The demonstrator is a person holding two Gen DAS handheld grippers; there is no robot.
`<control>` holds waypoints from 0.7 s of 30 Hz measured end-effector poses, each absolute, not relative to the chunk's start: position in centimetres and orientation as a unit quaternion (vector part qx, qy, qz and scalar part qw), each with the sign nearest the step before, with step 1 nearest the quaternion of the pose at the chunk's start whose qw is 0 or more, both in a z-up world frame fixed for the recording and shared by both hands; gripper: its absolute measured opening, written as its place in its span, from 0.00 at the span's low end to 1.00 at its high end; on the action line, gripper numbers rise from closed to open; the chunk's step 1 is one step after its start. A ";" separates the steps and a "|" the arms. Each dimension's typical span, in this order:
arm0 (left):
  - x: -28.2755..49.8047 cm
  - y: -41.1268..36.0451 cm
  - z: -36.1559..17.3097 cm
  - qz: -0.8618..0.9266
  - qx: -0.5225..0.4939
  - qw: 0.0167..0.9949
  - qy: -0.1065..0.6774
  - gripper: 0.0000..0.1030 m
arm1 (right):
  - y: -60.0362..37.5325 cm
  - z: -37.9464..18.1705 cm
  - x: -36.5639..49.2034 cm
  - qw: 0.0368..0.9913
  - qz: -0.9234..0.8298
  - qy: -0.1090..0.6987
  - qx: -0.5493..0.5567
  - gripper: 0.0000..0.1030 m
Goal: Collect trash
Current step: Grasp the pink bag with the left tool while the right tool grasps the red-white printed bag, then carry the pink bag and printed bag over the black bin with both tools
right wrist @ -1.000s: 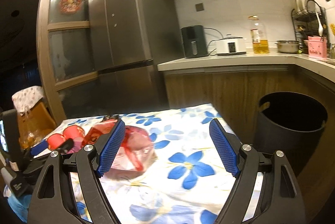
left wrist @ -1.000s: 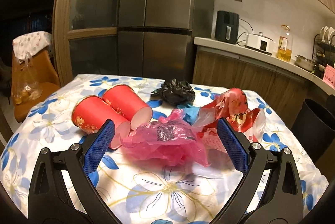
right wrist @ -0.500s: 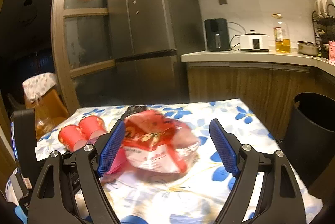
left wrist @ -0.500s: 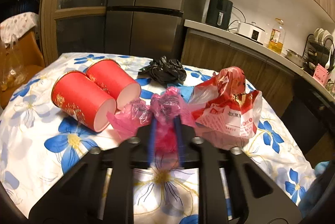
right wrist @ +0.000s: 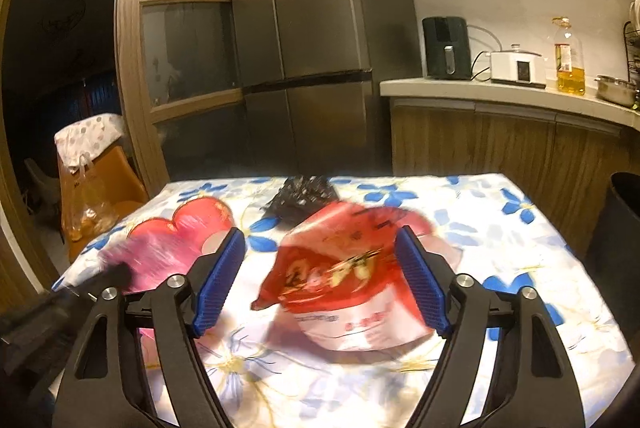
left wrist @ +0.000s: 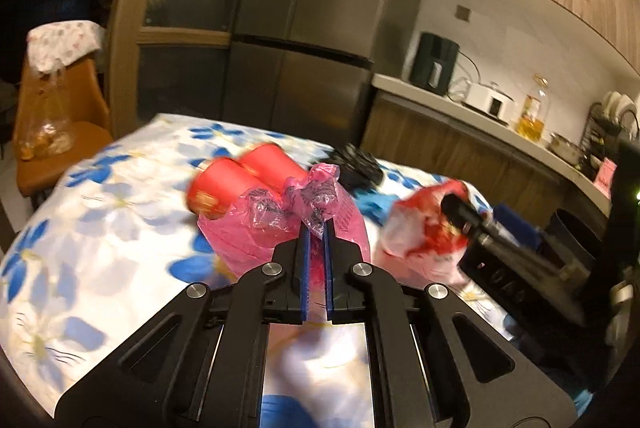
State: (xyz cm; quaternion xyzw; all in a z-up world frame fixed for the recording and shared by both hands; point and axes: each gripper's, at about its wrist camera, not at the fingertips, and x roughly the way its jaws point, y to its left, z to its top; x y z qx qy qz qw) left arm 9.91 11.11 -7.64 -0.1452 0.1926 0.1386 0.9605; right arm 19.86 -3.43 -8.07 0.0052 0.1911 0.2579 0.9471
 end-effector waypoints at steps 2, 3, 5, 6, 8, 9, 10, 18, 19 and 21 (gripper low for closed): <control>9.5 11.7 -7.4 0.145 -0.148 0.960 0.189 0.05 | -2.5 -8.7 19.9 0.945 0.261 0.198 0.000 0.65; 9.4 12.0 -7.4 0.148 -0.147 0.960 0.188 0.05 | -2.0 -9.0 20.0 0.945 0.259 0.201 -0.003 0.64; 9.3 12.3 -7.5 0.151 -0.149 0.959 0.190 0.05 | -1.5 -9.4 20.3 0.944 0.255 0.208 -0.009 0.52; 9.2 12.5 -7.5 0.151 -0.151 0.958 0.192 0.05 | -1.3 -9.6 20.5 0.944 0.252 0.215 -0.012 0.48; 9.2 12.6 -7.7 0.150 -0.153 0.957 0.194 0.05 | -1.1 -9.9 20.7 0.943 0.248 0.223 -0.016 0.32; 9.2 12.6 -7.7 0.149 -0.153 0.957 0.194 0.05 | -1.1 -10.0 20.8 0.942 0.250 0.225 -0.016 0.28; 9.1 12.6 -7.7 0.149 -0.152 0.958 0.194 0.05 | -1.2 -10.1 20.8 0.941 0.251 0.227 -0.018 0.18; 9.3 12.0 -7.5 0.142 -0.149 0.960 0.193 0.05 | -3.0 -9.7 19.6 0.944 0.249 0.217 -0.023 0.08; 9.4 11.8 -7.5 0.140 -0.148 0.960 0.193 0.05 | -3.5 -9.5 19.3 0.944 0.249 0.214 -0.021 0.08; 9.4 11.3 -7.4 0.138 -0.144 0.961 0.193 0.05 | -4.5 -9.1 18.8 0.946 0.248 0.208 -0.019 0.07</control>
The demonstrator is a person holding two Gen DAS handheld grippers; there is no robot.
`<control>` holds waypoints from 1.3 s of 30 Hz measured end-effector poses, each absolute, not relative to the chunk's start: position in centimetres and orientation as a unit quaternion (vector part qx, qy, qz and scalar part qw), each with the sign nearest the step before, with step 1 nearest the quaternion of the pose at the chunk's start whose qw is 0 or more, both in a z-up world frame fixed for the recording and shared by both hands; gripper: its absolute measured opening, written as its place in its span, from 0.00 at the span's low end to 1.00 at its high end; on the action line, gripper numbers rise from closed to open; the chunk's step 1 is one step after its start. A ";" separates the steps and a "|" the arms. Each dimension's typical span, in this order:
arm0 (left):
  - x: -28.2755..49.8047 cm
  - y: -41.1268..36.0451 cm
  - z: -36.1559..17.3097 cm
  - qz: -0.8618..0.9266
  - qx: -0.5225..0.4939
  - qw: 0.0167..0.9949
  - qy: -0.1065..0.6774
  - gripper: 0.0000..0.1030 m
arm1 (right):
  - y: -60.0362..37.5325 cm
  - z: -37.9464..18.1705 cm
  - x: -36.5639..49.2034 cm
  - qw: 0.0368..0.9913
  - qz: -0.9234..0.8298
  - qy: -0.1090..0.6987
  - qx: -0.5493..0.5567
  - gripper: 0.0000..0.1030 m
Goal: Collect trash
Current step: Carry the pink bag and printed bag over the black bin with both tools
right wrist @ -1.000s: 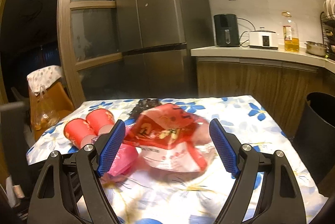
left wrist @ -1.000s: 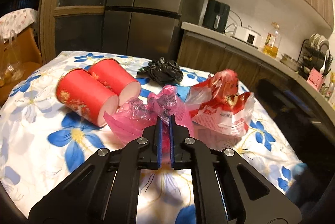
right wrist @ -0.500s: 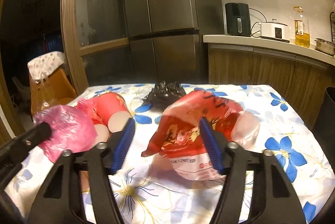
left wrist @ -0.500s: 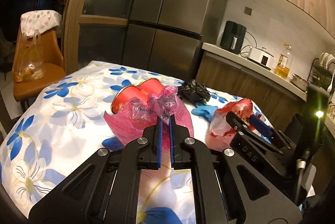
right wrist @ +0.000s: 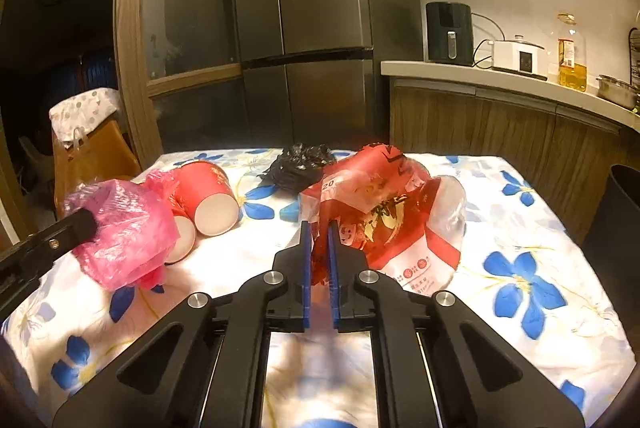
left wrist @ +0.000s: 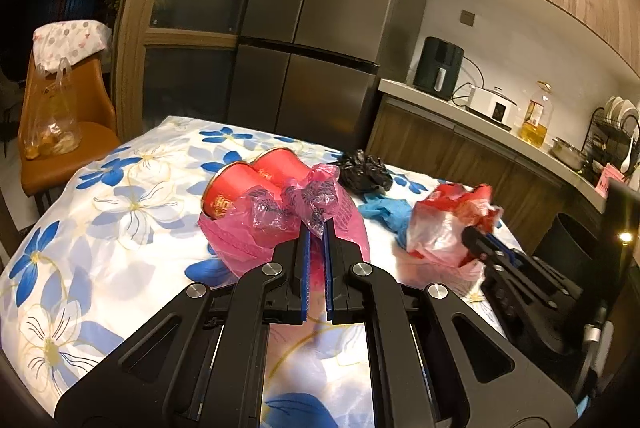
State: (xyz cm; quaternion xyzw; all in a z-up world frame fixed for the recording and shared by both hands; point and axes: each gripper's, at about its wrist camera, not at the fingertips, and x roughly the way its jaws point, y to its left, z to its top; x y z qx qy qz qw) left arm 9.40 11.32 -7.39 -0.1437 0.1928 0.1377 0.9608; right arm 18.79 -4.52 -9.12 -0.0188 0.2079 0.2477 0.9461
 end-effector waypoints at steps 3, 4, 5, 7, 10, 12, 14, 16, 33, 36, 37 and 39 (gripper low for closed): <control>9.5 10.1 -7.1 0.128 -0.136 0.963 0.192 0.05 | -6.4 -8.3 18.0 0.949 0.244 0.199 -0.010 0.07; 9.6 9.6 -6.9 0.125 -0.133 0.965 0.191 0.05 | -7.1 -8.0 17.7 0.950 0.242 0.195 -0.008 0.07; 9.6 9.3 -6.8 0.121 -0.131 0.965 0.191 0.05 | -7.8 -7.8 17.5 0.951 0.241 0.193 -0.006 0.06; 9.8 8.3 -6.6 0.113 -0.127 0.967 0.190 0.05 | -9.0 -7.3 17.1 0.953 0.236 0.189 -0.001 0.06; 10.1 7.0 -6.2 0.100 -0.122 0.969 0.189 0.05 | -11.0 -6.6 16.7 0.957 0.227 0.181 0.001 0.06; 10.3 5.7 -5.8 0.087 -0.115 0.972 0.187 0.05 | -12.4 -6.1 16.3 0.961 0.217 0.174 0.000 0.06; 10.7 4.3 -5.4 0.076 -0.108 0.974 0.185 0.05 | -13.6 -5.8 16.0 0.964 0.208 0.168 0.001 0.06; 11.1 3.1 -5.0 0.063 -0.104 0.976 0.183 0.05 | -15.1 -5.4 15.8 0.967 0.198 0.161 0.002 0.06; 16.8 -8.9 -1.4 -0.048 -0.058 0.985 0.157 0.05 | -26.0 -3.3 16.6 0.988 0.094 0.122 0.015 0.06; 17.6 -10.6 -0.9 -0.066 -0.049 0.985 0.152 0.05 | -28.0 -3.0 16.8 0.991 0.072 0.114 0.018 0.06; 18.0 -11.4 -0.7 -0.074 -0.046 0.985 0.150 0.05 | -28.8 -2.9 16.8 0.992 0.063 0.110 0.018 0.06; 18.5 -12.7 -0.3 -0.086 -0.042 0.985 0.146 0.05 | -30.0 -2.6 17.0 0.993 0.050 0.104 0.017 0.06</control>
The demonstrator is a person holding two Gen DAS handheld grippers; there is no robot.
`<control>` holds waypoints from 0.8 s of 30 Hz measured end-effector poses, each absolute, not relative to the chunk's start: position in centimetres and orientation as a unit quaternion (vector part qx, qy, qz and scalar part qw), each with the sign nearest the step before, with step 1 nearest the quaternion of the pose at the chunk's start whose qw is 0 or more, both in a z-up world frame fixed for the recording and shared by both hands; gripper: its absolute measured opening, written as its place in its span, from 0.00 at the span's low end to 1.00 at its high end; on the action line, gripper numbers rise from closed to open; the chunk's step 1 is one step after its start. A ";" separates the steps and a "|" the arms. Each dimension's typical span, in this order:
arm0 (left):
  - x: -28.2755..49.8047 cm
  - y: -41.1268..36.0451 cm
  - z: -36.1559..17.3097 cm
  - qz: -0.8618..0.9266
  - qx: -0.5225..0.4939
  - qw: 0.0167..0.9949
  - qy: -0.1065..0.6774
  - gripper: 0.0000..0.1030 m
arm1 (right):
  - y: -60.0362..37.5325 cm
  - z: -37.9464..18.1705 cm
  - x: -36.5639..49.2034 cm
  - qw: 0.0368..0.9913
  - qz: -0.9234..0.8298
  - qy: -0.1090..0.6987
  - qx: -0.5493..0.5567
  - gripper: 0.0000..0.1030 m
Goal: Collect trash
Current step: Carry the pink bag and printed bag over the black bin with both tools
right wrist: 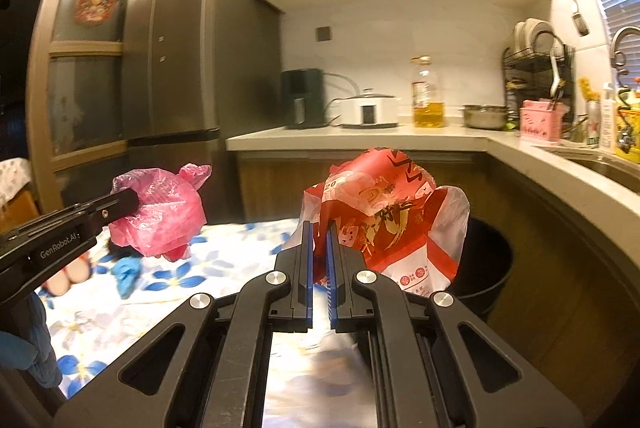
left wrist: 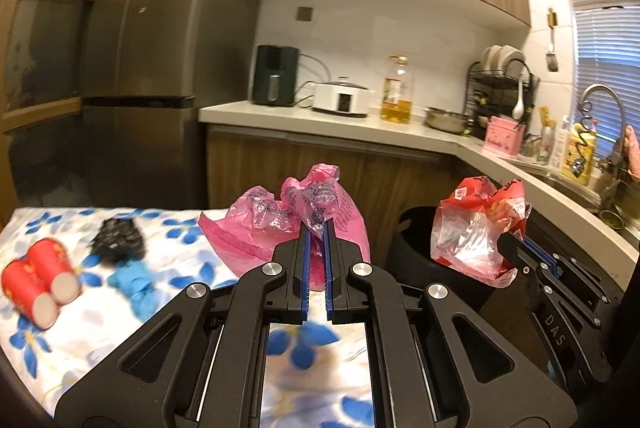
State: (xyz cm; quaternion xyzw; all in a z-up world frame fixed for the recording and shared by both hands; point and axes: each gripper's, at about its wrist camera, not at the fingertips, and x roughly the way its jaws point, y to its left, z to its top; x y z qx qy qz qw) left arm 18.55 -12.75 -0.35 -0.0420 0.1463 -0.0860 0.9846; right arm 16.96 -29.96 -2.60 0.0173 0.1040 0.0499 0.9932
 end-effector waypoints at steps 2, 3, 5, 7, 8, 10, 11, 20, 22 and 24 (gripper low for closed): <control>19.2 -14.1 0.0 -0.098 -0.038 0.984 0.143 0.05 | -31.0 -2.4 17.2 0.994 0.039 0.098 0.018 0.06; 19.4 -14.7 0.2 -0.105 -0.036 0.984 0.140 0.05 | -31.6 -2.2 17.3 0.995 0.032 0.096 0.020 0.06; 19.9 -15.9 0.4 -0.115 -0.032 0.983 0.136 0.05 | -32.5 -2.0 17.7 0.995 0.023 0.091 0.023 0.06; 20.4 -16.9 0.6 -0.123 -0.028 0.983 0.132 0.05 | -33.5 -1.8 17.9 0.996 0.013 0.085 0.026 0.06; 20.8 -17.5 0.7 -0.129 -0.027 0.983 0.131 0.05 | -34.0 -1.7 18.1 0.996 0.009 0.084 0.028 0.06; 21.3 -18.5 0.9 -0.137 -0.026 0.982 0.127 0.05 | -35.1 -1.6 18.6 0.996 0.003 0.082 0.036 0.06; 21.6 -19.2 1.0 -0.142 -0.024 0.982 0.125 0.05 | -35.5 -1.5 18.8 0.996 -0.001 0.081 0.037 0.06; 24.1 -23.6 0.9 -0.175 -0.014 0.977 0.120 0.05 | -37.7 -1.4 20.3 0.996 -0.009 0.079 0.036 0.06; 24.7 -24.4 0.6 -0.182 -0.014 0.975 0.123 0.05 | -38.1 -1.6 20.6 0.996 -0.008 0.083 0.039 0.06; 25.2 -25.0 0.3 -0.187 -0.012 0.974 0.128 0.05 | -38.3 -1.8 21.0 0.996 -0.009 0.085 0.038 0.06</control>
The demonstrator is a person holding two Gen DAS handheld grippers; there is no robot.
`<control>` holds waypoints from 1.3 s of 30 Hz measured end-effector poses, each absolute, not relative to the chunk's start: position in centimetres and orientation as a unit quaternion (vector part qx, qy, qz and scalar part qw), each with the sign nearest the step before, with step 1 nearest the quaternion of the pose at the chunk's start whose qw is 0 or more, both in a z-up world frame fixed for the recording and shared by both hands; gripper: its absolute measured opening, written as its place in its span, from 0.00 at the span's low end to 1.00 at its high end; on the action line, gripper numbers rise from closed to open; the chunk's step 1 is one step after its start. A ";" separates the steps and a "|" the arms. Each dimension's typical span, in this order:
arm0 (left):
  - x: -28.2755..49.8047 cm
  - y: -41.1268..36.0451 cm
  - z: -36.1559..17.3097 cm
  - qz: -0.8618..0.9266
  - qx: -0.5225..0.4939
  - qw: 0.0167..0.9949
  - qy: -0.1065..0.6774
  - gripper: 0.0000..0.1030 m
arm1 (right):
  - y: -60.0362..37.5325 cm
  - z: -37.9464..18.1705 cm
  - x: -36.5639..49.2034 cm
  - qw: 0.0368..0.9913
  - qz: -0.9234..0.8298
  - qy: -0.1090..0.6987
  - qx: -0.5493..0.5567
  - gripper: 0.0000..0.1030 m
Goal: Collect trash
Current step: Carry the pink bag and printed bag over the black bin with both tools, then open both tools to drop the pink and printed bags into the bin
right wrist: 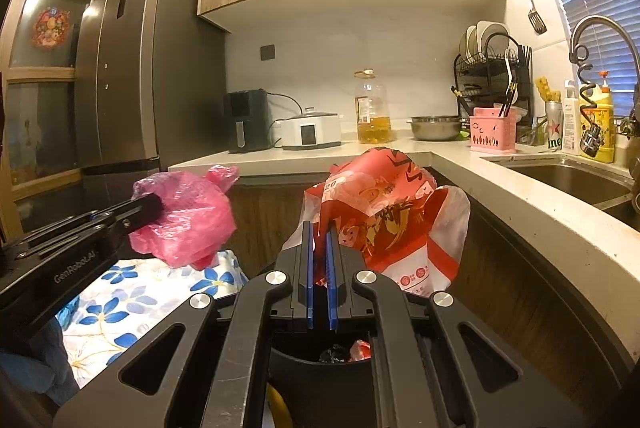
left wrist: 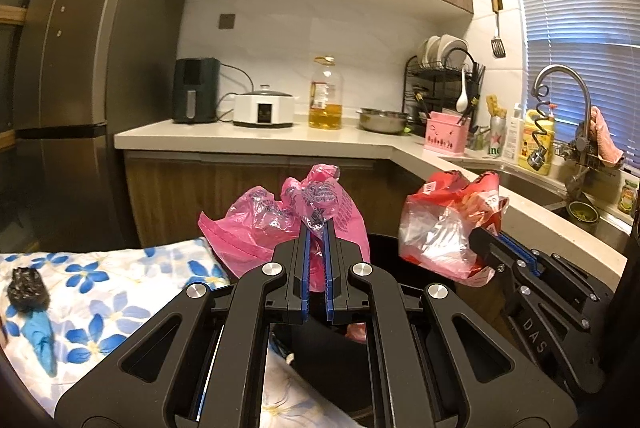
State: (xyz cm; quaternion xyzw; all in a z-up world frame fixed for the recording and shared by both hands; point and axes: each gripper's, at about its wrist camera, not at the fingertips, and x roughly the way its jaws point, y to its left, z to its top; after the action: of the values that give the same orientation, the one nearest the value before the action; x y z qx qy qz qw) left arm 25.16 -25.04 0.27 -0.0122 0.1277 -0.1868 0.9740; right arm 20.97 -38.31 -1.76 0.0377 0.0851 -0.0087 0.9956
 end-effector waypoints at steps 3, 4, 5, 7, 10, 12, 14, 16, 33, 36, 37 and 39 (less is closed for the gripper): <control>25.9 -25.8 -0.2 -0.192 -0.008 0.972 0.133 0.05 | -38.6 -2.1 21.4 0.995 -0.008 0.090 0.038 0.06; 26.1 -26.0 -0.3 -0.193 -0.006 0.972 0.135 0.05 | -38.7 -2.1 21.5 0.995 -0.009 0.091 0.038 0.06; 26.3 -26.1 -0.4 -0.194 -0.006 0.972 0.136 0.05 | -38.9 -2.2 21.7 0.995 -0.009 0.091 0.039 0.06; 26.7 -26.4 -0.6 -0.194 -0.007 0.971 0.139 0.05 | -39.0 -2.4 21.8 0.995 -0.009 0.093 0.042 0.06; 27.3 -26.8 -0.9 -0.197 -0.008 0.970 0.144 0.05 | -39.2 -2.5 22.1 0.995 -0.008 0.095 0.043 0.06; 27.6 -27.0 -1.1 -0.200 -0.009 0.969 0.146 0.05 | -39.1 -2.6 22.3 0.994 -0.009 0.096 0.044 0.06; 27.8 -27.2 -1.2 -0.203 -0.008 0.968 0.147 0.05 | -39.2 -2.6 22.5 0.994 -0.008 0.097 0.045 0.06; 28.2 -27.3 -1.4 -0.206 -0.008 0.967 0.150 0.05 | -39.3 -2.8 22.6 0.994 -0.008 0.097 0.046 0.06; 30.5 -28.8 -3.7 -0.237 -0.009 0.956 0.175 0.05 | -40.4 -3.9 23.9 0.992 -0.003 0.111 0.056 0.13; 30.7 -29.0 -4.2 -0.245 -0.003 0.953 0.180 0.06 | -40.6 -4.0 23.8 0.992 -0.010 0.110 0.059 0.21; 30.8 -29.2 -4.4 -0.246 0.001 0.952 0.182 0.06 | -40.7 -4.1 23.7 0.992 -0.012 0.110 0.061 0.21; 31.0 -29.2 -4.7 -0.247 0.001 0.951 0.187 0.08 | -40.9 -4.2 23.5 0.992 -0.015 0.110 0.064 0.22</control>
State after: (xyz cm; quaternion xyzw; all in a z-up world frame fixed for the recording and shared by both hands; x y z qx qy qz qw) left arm 30.97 -29.22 -4.72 0.0013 0.1872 -0.2474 0.9507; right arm 23.51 -40.90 -4.17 0.0644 0.1097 -0.0146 0.9918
